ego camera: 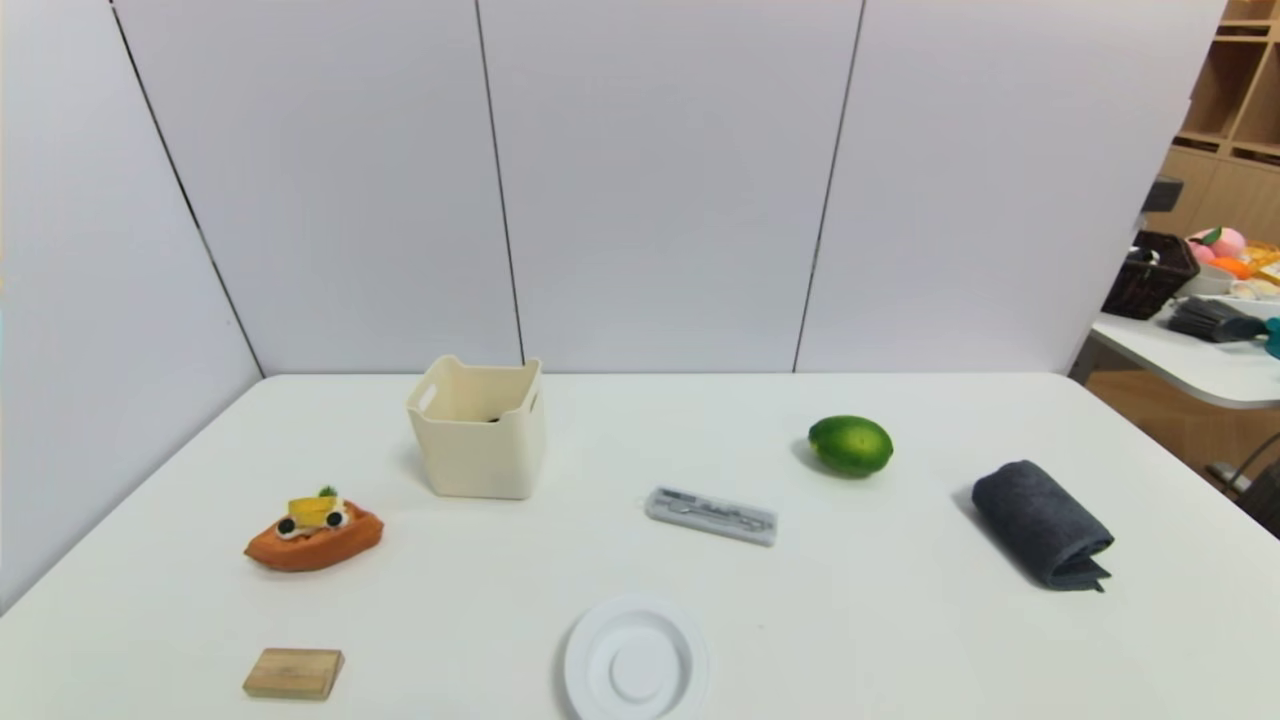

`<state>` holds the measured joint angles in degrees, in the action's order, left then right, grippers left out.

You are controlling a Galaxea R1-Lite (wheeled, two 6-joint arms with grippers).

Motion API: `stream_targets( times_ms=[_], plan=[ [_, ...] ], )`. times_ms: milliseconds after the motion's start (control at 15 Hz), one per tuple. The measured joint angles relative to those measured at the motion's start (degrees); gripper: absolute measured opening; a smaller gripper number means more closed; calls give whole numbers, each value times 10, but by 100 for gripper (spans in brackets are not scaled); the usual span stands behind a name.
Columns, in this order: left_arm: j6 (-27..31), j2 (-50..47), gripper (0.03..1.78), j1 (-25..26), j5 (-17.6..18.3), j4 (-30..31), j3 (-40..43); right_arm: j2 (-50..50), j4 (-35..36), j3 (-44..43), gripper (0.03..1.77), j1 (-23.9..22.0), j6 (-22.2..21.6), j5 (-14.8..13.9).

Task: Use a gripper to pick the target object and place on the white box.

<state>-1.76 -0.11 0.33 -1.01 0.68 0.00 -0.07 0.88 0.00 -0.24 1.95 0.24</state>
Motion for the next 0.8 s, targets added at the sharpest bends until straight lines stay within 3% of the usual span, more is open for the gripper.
stream_targets(
  times_ms=[800],
  plan=[
    [0,0,169,0,0,0,0,0,1,0,170,0,7,1]
  ],
)
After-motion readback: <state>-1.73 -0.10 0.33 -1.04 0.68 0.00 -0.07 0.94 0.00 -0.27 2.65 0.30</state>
